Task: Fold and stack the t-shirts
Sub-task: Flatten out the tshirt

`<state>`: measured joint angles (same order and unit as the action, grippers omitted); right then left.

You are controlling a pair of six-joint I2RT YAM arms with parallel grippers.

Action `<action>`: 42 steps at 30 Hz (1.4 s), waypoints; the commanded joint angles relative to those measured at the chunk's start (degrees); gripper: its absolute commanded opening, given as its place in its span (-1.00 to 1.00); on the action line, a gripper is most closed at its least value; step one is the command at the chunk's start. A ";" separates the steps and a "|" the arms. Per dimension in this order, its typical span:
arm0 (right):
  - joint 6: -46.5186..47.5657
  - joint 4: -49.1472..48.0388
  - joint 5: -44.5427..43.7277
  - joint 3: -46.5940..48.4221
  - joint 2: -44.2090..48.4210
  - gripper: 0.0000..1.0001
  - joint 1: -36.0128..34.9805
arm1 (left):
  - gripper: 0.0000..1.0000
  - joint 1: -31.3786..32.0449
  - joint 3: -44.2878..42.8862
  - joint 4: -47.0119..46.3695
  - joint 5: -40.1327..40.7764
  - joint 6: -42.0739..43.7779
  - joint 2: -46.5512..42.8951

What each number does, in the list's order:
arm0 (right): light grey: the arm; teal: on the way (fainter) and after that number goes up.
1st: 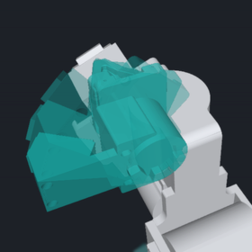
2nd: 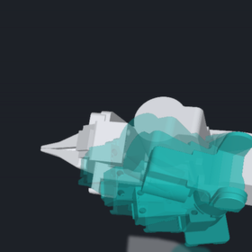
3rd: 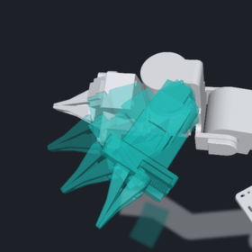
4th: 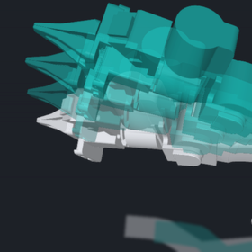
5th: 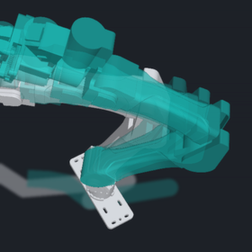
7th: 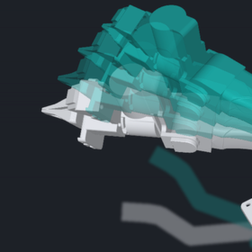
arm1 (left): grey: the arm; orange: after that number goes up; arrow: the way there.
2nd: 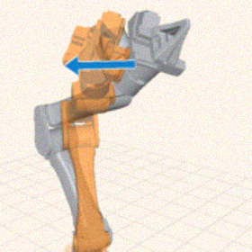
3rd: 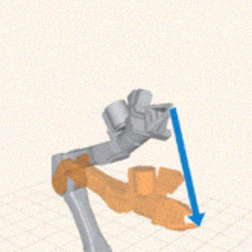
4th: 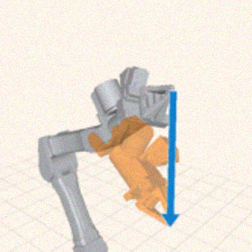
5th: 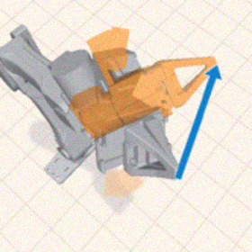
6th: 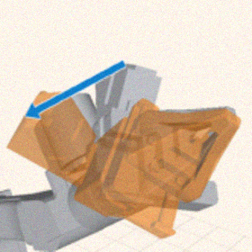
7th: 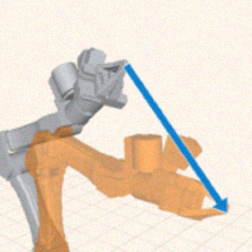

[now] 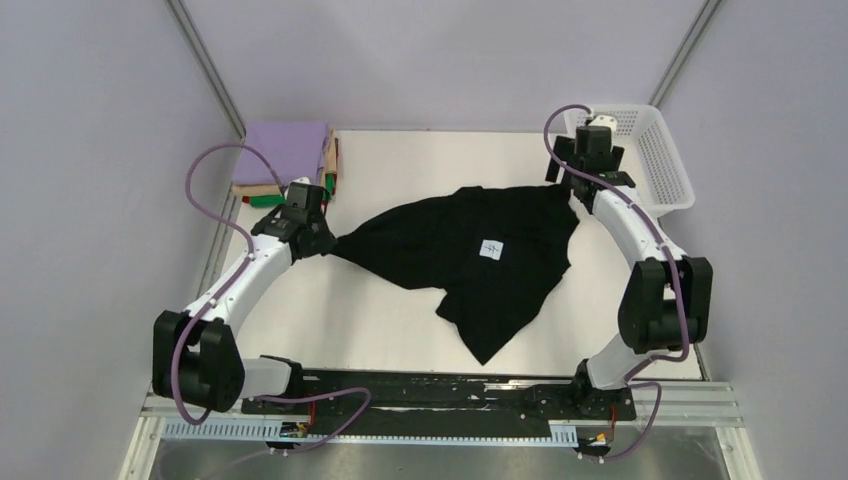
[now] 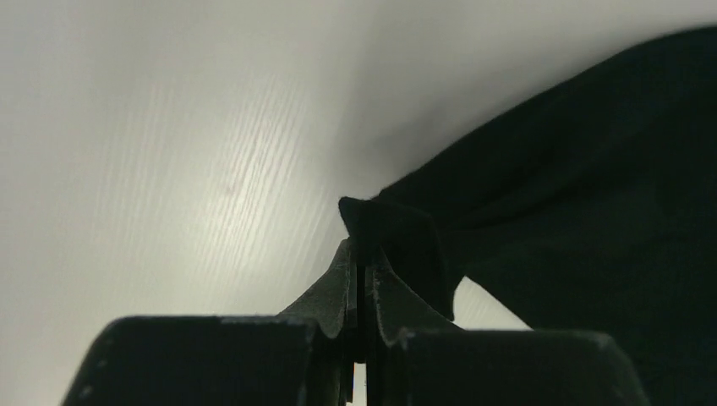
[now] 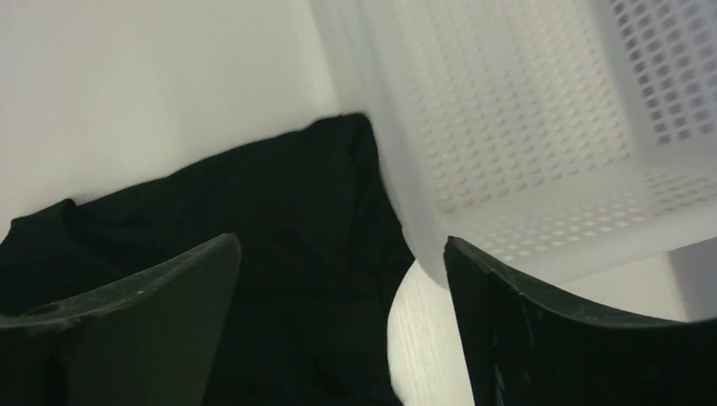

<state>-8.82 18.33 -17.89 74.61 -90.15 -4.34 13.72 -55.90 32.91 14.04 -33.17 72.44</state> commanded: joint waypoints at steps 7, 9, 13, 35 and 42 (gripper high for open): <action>-7.43 0.75 17.33 -5.27 12.29 1.00 -4.65 | -1.00 -0.27 3.68 -6.38 -6.25 -3.42 -1.16; -10.73 1.65 21.74 -10.90 17.27 1.00 -7.04 | -1.00 -0.27 4.32 -6.82 -6.36 -3.64 -1.70; -16.57 8.30 22.53 -19.07 22.74 1.00 -17.54 | -1.00 -0.27 5.50 -7.37 -6.27 -3.85 -2.19; -38.99 23.16 12.60 -28.27 1.82 0.24 -55.10 | -1.00 -0.27 8.71 -8.26 -6.45 -4.04 -2.81; -43.69 25.02 7.84 -30.69 1.79 -0.01 -53.04 | -1.00 -0.27 8.96 -7.90 -5.72 -3.88 -3.36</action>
<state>-47.40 43.05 -5.32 46.81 -86.52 -58.76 13.47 -47.11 26.04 7.25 -36.77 70.89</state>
